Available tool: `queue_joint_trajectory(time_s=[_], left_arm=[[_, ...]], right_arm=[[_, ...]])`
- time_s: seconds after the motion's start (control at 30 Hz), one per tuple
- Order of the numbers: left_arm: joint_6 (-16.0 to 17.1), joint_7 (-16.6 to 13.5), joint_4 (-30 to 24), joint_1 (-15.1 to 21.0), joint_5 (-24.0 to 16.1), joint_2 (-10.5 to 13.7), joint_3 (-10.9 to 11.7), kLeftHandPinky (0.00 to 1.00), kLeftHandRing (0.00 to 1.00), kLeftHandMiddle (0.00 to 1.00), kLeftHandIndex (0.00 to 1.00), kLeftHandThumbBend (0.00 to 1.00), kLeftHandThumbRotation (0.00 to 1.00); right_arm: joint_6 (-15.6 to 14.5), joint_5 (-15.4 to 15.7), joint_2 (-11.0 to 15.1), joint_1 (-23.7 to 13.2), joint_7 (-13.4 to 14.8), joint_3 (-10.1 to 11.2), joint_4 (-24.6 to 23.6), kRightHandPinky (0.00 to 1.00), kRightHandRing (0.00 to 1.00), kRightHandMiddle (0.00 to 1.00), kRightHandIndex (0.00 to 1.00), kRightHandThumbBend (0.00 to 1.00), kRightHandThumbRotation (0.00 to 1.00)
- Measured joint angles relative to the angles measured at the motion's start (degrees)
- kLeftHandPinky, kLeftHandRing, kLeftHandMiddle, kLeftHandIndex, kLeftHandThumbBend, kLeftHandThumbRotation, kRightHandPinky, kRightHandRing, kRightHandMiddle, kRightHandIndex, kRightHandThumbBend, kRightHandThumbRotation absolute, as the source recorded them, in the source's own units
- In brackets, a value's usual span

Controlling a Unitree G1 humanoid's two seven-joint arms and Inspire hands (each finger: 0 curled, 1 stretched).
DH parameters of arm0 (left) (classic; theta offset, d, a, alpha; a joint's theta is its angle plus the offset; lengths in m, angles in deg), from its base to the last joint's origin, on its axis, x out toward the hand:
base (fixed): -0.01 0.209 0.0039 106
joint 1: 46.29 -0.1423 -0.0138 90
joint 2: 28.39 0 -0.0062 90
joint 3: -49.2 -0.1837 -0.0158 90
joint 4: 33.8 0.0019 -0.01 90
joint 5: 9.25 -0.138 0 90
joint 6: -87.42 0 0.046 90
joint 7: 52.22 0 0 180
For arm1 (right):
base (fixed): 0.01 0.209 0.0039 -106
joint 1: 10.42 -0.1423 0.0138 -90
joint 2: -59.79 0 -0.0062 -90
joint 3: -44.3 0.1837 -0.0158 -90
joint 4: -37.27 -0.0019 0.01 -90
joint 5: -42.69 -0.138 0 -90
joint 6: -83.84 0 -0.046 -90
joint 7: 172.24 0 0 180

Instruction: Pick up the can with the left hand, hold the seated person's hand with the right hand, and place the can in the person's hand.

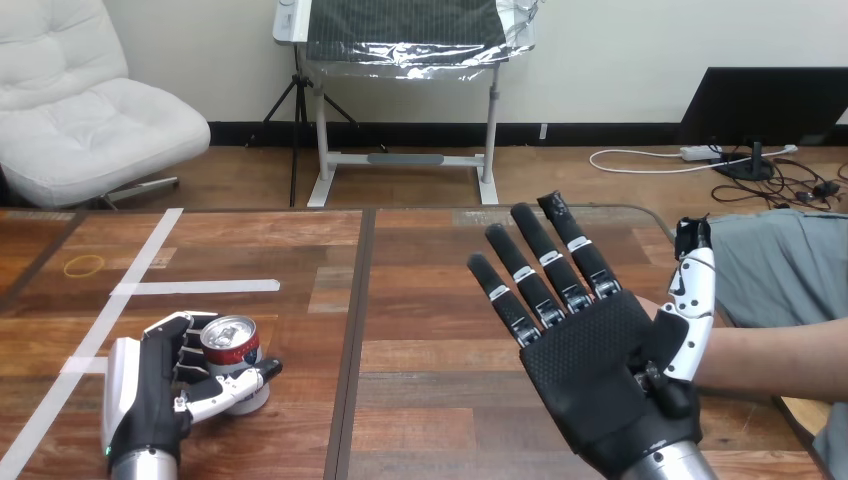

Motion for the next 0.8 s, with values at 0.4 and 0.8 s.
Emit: queue_joint_trajectory(time_s=[0.4,0.8], left_arm=[[0.07,-0.66,0.22,0.04,-0.19,-0.11,-0.04,0.45,0.47,0.51,0.56,0.64,0.00],[1.17,-0.89,1.12,0.11,-0.17,-0.11,-0.03,0.45,0.47,0.51,0.56,0.65,0.00]], right_arm=[[-0.29,-0.05,-0.04,-0.05,-0.08,0.53,0.04,1.00,1.00,0.96,0.97,0.50,0.95],[-1.00,-0.82,-0.19,-0.29,-0.12,1.35,0.14,1.00,1.00,0.94,0.95,0.48,0.89]])
